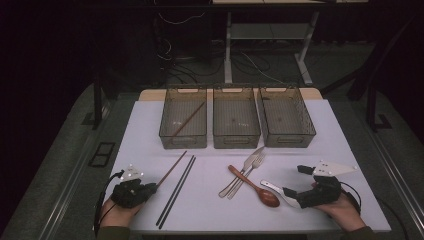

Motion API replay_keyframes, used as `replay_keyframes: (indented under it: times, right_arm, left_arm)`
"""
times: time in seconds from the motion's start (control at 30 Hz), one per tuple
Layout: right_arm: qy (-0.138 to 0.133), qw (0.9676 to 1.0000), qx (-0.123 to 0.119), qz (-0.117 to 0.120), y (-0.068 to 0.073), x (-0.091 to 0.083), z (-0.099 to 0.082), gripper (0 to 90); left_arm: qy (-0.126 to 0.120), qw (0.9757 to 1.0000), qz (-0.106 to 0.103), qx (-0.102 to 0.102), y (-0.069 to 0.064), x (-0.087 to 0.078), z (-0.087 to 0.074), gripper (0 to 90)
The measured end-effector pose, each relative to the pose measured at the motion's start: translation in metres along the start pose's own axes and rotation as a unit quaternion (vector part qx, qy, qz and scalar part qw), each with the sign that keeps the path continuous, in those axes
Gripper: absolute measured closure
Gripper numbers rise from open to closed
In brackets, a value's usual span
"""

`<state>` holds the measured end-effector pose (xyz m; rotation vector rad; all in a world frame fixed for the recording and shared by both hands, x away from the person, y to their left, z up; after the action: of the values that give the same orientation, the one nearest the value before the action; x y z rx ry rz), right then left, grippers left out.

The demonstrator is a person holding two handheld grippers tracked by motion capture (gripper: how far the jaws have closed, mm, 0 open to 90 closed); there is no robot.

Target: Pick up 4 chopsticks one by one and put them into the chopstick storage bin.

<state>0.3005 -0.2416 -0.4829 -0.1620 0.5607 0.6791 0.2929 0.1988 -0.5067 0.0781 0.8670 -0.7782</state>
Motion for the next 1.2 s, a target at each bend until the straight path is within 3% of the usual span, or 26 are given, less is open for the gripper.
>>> replay_keyframes:
  times: [0.33,0.63,0.97,1.2]
  right_arm:
    - [-0.001,1.0000,0.001,0.000,0.000,0.000,0.000,1.3]
    - [0.000,1.0000,0.000,-0.001,0.000,0.000,0.000,1.4]
    - [0.002,1.0000,0.000,0.000,0.000,0.000,0.000,1.3]
    - [0.002,1.0000,-0.001,-0.001,0.000,0.001,-0.001,1.3]
  left_arm:
    - [0.005,1.0000,-0.001,0.001,0.000,0.000,0.001,83.7]
    - [-0.001,0.9999,-0.003,0.017,-0.003,-0.004,0.005,83.8]
    - [-0.022,0.9990,-0.030,0.026,-0.014,-0.008,0.014,83.8]
    - [-0.029,0.9973,-0.050,0.044,-0.025,-0.009,0.023,83.7]
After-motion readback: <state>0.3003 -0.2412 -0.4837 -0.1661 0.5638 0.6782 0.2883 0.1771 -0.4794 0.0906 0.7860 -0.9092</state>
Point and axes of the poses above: each handheld gripper's, and its own axes: x roughly forward along the jaws, z roughly out of its top, y roughly to its left, the point moved 9 cm from there along x, roughly forward along the jaws, and after that the axes turned 10 degrees about -z, right-handed, at the moved point
